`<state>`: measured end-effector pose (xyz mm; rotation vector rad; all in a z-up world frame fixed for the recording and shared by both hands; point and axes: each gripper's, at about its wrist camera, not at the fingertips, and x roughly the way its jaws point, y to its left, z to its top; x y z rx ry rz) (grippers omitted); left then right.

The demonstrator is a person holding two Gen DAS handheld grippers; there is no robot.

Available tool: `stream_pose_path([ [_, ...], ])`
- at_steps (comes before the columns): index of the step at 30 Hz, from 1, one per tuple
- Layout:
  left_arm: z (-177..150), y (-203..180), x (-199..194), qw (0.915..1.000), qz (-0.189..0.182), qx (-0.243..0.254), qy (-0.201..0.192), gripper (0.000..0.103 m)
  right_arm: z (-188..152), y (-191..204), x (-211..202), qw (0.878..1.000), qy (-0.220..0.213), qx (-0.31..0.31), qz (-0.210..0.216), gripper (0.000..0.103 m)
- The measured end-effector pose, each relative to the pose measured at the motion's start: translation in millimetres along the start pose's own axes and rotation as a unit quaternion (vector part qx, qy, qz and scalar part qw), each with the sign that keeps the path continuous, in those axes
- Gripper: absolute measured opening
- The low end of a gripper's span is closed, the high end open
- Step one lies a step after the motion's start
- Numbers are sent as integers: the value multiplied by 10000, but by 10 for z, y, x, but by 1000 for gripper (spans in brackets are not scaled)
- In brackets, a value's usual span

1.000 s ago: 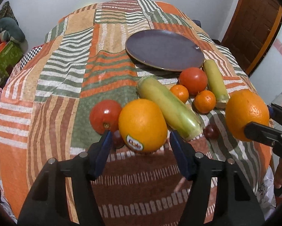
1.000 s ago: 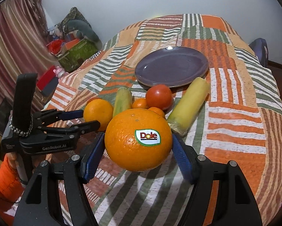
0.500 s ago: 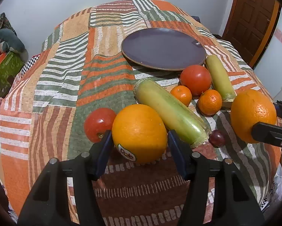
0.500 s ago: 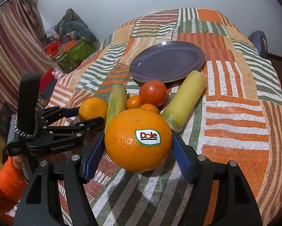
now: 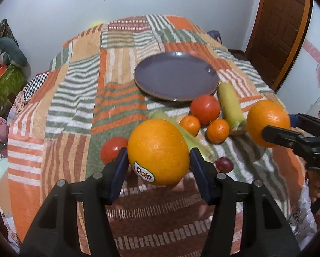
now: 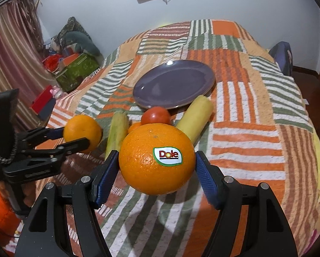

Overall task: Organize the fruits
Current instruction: 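Lift the Dole orange with the right tool while the left tool lifts its orange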

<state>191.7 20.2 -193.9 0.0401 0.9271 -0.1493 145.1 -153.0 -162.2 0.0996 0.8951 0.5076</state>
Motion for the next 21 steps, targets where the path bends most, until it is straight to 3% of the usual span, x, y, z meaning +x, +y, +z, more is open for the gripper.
stream_pose_path([
  [11, 393, -51, -259, 9982, -89, 34, -591, 57, 306, -8, -152, 9981, -501, -260, -262, 67],
  [21, 730, 23, -258, 9952, -25, 13, -977, 58, 625, 22, -142, 9941, -852, -542, -404, 67],
])
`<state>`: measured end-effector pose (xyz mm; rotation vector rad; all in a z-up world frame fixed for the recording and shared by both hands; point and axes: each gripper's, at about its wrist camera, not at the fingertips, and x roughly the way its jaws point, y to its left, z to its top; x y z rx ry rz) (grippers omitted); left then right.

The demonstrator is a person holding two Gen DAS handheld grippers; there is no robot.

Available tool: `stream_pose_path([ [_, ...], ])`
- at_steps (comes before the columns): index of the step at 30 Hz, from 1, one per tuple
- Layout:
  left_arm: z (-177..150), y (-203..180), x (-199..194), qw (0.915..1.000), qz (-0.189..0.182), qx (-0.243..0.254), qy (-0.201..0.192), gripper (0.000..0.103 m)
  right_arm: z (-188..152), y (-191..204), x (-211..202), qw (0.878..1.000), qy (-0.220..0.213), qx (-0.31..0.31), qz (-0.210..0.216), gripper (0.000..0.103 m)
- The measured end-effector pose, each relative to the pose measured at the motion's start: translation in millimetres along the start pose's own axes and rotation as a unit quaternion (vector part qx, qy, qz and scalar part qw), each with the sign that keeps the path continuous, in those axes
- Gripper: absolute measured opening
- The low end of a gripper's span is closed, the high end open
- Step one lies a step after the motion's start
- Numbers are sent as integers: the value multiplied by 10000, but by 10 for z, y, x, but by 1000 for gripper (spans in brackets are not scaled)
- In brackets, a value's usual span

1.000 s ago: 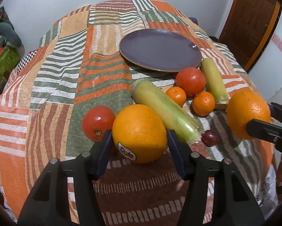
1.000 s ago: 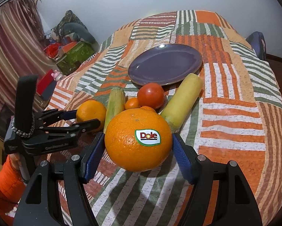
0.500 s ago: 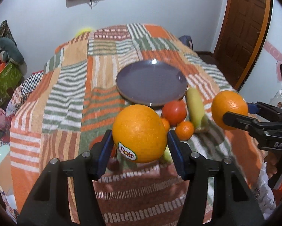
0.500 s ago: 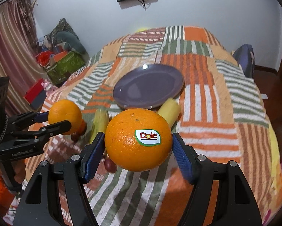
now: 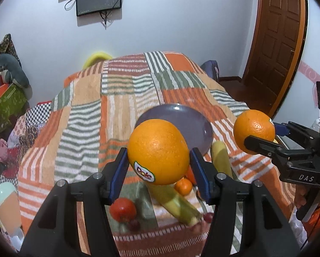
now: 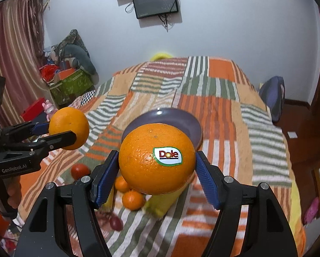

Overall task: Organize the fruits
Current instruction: 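Lift the Dole orange with the right tool while the left tool lifts its orange, then lower the Dole orange onto the purple plate while the left tool lowers its orange beside it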

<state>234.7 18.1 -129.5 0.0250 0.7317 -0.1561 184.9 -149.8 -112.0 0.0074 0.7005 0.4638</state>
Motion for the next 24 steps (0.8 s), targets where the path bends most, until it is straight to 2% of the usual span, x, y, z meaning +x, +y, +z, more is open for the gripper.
stream_pose_path([
  [14, 420, 79, 285, 9998, -23, 10, -197, 58, 399, -40, 230, 9991, -354, -204, -77, 67],
  [24, 572, 174, 774, 9999, -47, -31, 110, 58, 532, -141, 674, 9995, -134, -235, -136, 67],
])
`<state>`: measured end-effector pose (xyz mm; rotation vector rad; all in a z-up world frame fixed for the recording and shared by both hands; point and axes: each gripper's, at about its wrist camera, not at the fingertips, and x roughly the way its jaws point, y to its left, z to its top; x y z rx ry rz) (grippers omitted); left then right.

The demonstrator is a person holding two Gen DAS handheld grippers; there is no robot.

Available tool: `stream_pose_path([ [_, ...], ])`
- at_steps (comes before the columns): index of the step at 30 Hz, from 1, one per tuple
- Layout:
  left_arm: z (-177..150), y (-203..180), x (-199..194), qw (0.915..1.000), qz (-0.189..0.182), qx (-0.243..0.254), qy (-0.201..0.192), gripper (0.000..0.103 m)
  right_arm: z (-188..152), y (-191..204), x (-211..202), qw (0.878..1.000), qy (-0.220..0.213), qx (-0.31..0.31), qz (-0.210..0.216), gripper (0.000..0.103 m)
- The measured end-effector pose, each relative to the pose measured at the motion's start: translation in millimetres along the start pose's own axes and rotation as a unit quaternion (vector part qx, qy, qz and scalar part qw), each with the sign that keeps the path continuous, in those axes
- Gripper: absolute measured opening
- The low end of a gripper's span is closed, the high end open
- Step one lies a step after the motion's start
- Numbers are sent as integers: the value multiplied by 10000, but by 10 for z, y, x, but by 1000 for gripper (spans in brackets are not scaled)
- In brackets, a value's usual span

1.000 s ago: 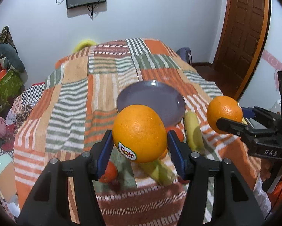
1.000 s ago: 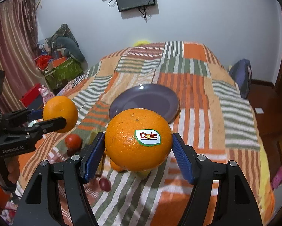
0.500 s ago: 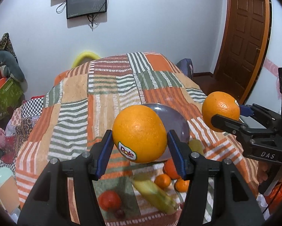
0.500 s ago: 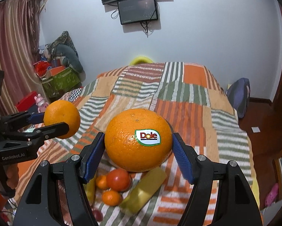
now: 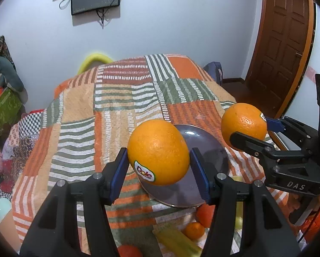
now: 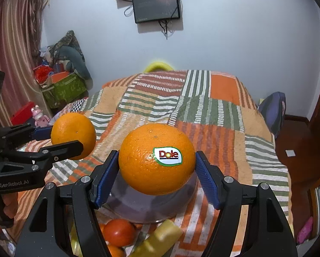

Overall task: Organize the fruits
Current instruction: 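Lower the Dole orange onto the purple plate while the left tool lowers its orange beside it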

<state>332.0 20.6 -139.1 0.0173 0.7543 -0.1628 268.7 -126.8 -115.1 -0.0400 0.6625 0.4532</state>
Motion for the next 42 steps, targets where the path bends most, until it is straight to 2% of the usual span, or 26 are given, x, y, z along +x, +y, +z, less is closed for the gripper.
stream_pose_path([
  [7, 39, 91, 416, 9995, 13, -53, 323, 58, 37, -120, 263, 9998, 161, 113, -9, 68],
  [15, -6, 96, 812, 9975, 39, 168, 679, 58, 22, -227, 622, 9983, 558, 135, 127, 67],
  [25, 15, 201, 1205, 9947, -17, 29, 1030, 57, -29, -274, 975, 9953, 956, -70, 99, 67],
  [27, 37, 202, 1216, 9953, -25, 75, 965, 51, -31, -276, 1018, 9949, 998, -131, 71, 67],
  [30, 132, 163, 1131, 9969, -39, 261, 744, 51, -33, -281, 1072, 9940, 1071, -217, 68, 67],
  [33, 190, 116, 1104, 9968, -38, 402, 693, 51, -45, -263, 1133, 9928, 1156, -311, 52, 67],
  [37, 160, 185, 1137, 9963, -1, 256, 815, 51, -65, -248, 1186, 9915, 1233, -408, -65, 68],
  [42, 85, 278, 1161, 9956, 36, 118, 930, 51, -63, -337, 1256, 9885, 1490, -181, 176, 68],
])
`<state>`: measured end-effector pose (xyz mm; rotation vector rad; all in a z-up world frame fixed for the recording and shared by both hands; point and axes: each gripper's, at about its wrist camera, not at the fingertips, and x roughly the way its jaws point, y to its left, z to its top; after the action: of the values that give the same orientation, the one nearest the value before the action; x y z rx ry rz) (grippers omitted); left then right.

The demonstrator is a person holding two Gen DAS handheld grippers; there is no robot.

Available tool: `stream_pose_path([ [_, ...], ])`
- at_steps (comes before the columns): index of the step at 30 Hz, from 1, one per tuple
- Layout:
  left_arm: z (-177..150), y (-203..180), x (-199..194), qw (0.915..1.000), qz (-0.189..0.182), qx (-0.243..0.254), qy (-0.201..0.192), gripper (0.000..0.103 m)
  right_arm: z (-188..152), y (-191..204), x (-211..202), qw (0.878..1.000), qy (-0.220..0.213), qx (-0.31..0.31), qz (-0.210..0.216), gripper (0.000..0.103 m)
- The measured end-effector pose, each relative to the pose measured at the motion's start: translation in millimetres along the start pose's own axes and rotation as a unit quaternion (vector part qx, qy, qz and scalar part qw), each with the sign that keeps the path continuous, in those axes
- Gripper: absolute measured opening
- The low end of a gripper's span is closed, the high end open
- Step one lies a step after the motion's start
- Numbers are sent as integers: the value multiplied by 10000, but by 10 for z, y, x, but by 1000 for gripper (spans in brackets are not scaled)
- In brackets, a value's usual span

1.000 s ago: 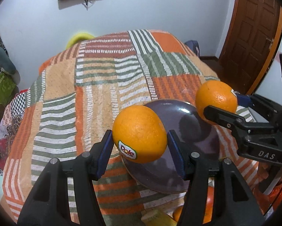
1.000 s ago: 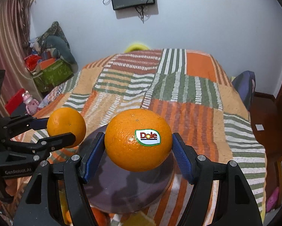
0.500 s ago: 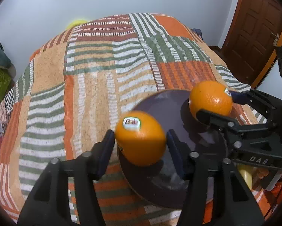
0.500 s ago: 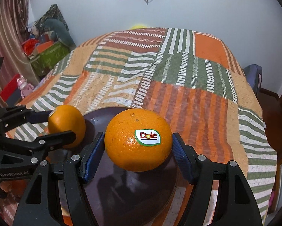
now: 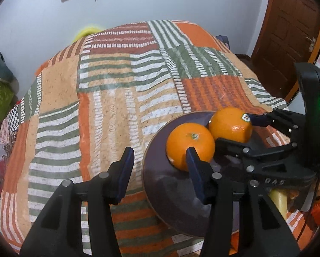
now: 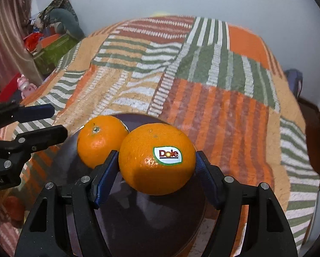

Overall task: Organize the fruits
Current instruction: 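Lower the Dole orange onto the purple plate while the left tool lowers its orange beside it, then open both tools and withdraw them from the oranges on the plate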

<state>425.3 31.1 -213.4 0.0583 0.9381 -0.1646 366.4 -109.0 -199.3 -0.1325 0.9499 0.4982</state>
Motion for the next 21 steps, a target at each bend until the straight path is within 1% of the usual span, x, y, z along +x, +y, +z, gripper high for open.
stream_pose_path([
  [2, -21, 8, -4, 10000, 46, 1, -3, 51, -4, -3, 3, 10000, 15, 21, 25, 68],
  [5, -41, 25, -27, 10000, 44, -42, -4, 51, -6, 24, -5, 10000, 44, -39, -64, 68],
  [8, -53, 29, -52, 10000, 27, -57, 17, 51, 13, 91, -85, 9997, -110, -165, -164, 78],
  [9, -54, 29, -59, 10000, 33, -51, 24, 51, 18, 105, -137, 9995, -193, -177, -164, 82],
  [10, -59, 26, -75, 10000, 47, -51, 27, 52, 23, 120, -189, 9994, -263, -193, -144, 84],
  [13, -80, 30, -150, 9999, 35, -99, -1, 55, 24, 172, -331, 9989, -365, -251, -164, 84],
  [21, -188, 23, -461, 9997, 168, -192, -49, 56, -150, 241, -813, 9979, -593, -192, -195, 84],
])
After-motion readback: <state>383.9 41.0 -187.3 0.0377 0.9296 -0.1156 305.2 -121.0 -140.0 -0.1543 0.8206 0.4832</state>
